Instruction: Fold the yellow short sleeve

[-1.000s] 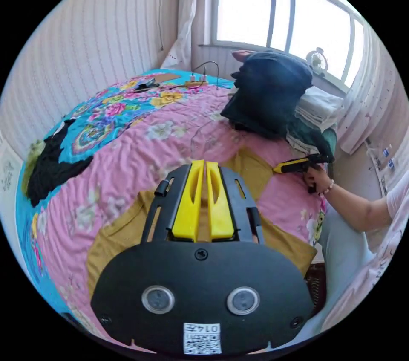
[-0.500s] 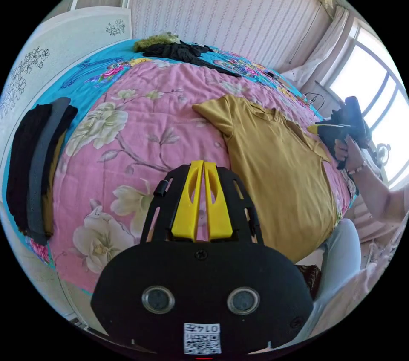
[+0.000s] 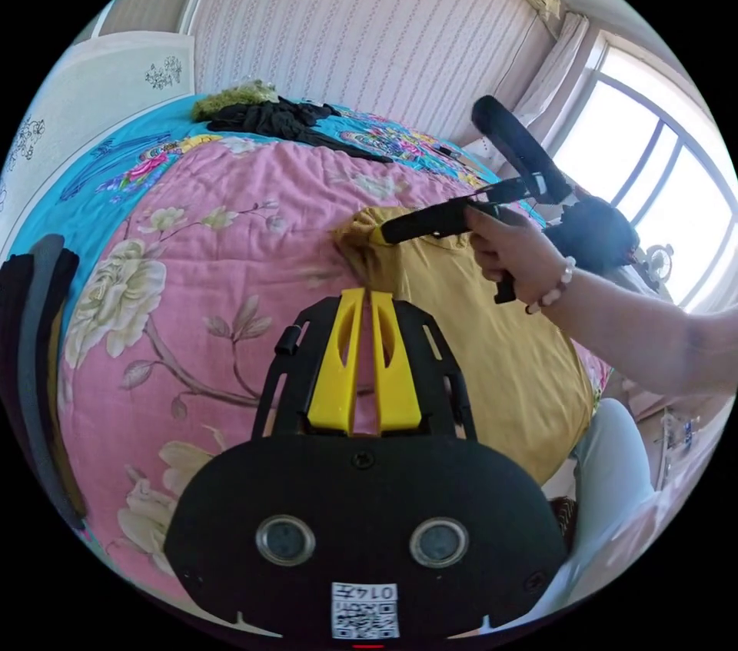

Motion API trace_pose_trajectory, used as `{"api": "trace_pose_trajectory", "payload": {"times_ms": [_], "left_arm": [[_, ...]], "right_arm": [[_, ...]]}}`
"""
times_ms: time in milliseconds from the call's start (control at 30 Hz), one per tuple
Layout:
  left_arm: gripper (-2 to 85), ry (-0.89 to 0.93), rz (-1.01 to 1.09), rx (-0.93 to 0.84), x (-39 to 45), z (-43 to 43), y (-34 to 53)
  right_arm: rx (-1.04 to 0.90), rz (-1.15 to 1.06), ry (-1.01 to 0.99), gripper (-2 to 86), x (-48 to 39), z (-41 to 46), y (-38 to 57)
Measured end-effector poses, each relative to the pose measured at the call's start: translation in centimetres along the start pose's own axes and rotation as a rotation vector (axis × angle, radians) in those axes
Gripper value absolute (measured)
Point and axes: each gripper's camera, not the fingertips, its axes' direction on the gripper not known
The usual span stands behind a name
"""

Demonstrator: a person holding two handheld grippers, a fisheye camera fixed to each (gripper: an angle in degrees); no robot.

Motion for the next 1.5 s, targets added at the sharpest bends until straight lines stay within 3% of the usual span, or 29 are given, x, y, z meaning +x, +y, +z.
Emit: {"api": "trace_pose_trajectory", "payload": {"times_ms": [100,267,367,567,767,867,1300,1500], "left_arm": [[-0.1,0.029,0.015,0.021,0.5,-1.7,-1.7],[3.2,0.067,0.077,-0.042,2.6,-2.1,-5.3],[4.3,0.009,0.127,-0.061,3.9,-2.0,-7.8],[7.5,-0.077,-0.041,-0.163,1.6,1.0,-13.0],[0.5,-0.04,-0.037,-0.226,1.3,1.0,-15.5],[-0.6,-0.024,-0.052,-0.179,0.9,-1.5,-15.8],[-1.0,-0.246,-0.225,0.212,-2.8,-23.6,-10.8],[-0.8,-0.254,-0.331,0.152,-6.3,-26.5,-8.2]], "right_arm": [[0.056,0.096,0.026,2.3,4.6,-1.4,5.9],[-0.08,0.227,-0.016,6.2,11.5,2.6,12.1],[-0.018,0.238,-0.013,6.5,12.5,3.1,13.7],[0.091,0.117,0.018,6.5,10.6,6.8,10.1],[-0.067,0.139,0.169,6.4,12.2,17.9,3.7],[-0.117,0.157,0.101,3.1,12.9,20.5,3.4],[0.02,-0.257,-0.165,0.8,-5.9,22.0,0.3],[-0.108,-0.387,-0.099,1.1,-14.0,29.9,1.2]]}}
